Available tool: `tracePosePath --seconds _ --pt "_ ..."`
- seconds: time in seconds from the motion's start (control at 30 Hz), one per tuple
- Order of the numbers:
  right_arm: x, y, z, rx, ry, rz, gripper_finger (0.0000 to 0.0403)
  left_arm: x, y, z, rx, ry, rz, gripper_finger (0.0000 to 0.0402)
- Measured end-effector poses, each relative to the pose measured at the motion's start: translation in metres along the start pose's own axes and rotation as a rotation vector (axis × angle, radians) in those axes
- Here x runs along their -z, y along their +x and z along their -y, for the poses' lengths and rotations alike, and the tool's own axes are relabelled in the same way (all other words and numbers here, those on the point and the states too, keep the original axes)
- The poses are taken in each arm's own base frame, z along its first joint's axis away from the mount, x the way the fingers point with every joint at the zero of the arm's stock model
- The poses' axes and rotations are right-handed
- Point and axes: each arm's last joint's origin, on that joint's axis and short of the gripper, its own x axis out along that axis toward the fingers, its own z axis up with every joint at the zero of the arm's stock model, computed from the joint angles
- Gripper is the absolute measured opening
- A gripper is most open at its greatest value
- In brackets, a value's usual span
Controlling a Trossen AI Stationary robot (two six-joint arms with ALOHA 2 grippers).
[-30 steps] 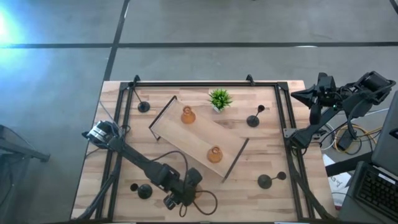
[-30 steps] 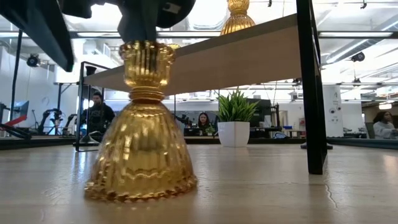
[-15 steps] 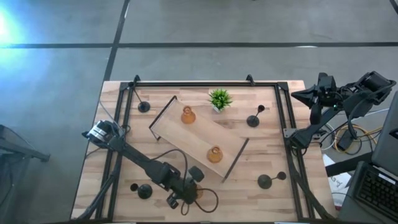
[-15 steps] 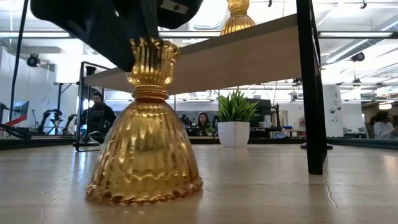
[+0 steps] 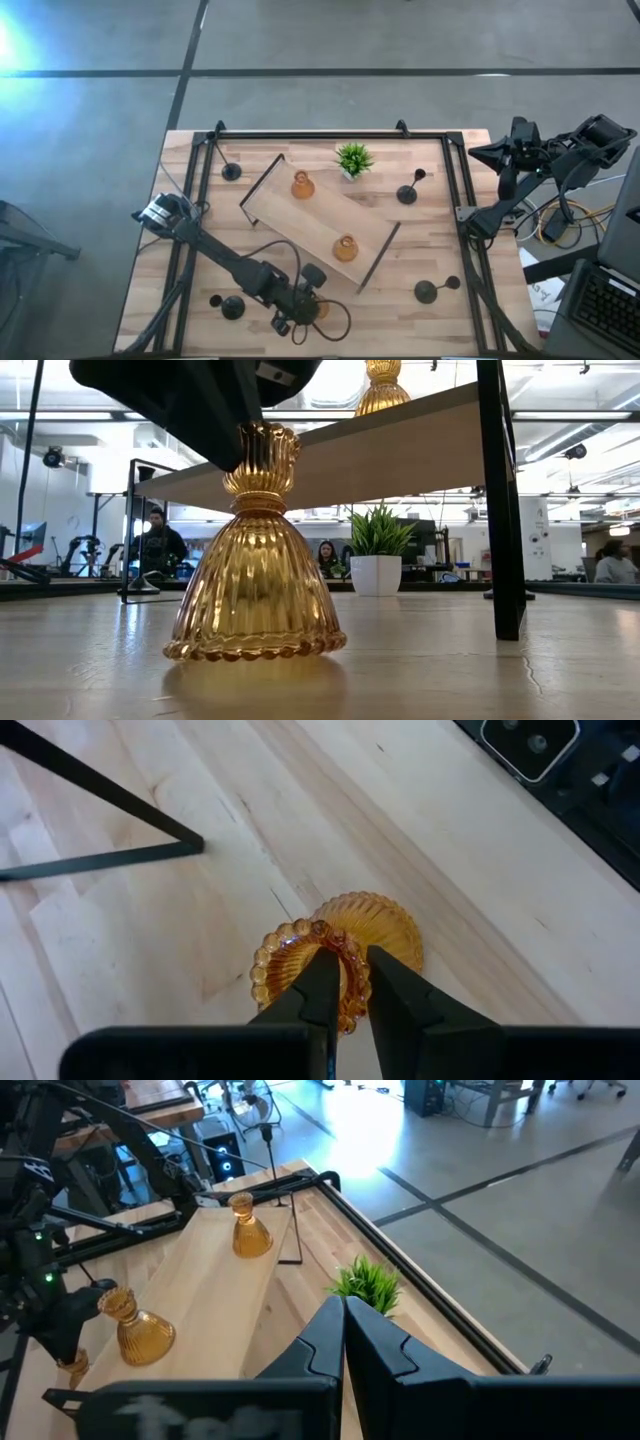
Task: Pick & Place candle stick holders
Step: Put the orange candle holder on the shelf
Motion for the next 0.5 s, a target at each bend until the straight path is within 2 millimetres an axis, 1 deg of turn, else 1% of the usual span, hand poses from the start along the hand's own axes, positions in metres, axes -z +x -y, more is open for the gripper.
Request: tracePosePath --seconds 0.33,0.5 --pt "0.0 0.0 0.0 0.0 0.0 0.0 0.0008 -0.011 -0.007 -0.004 -0.013 -0.043 0.029 0.0037" --pt "0.0 0.0 0.0 0.0 -0.001 0.0 0.0008 -0.015 -0.018 -0.007 -0.012 -0.077 0.018 0.0034"
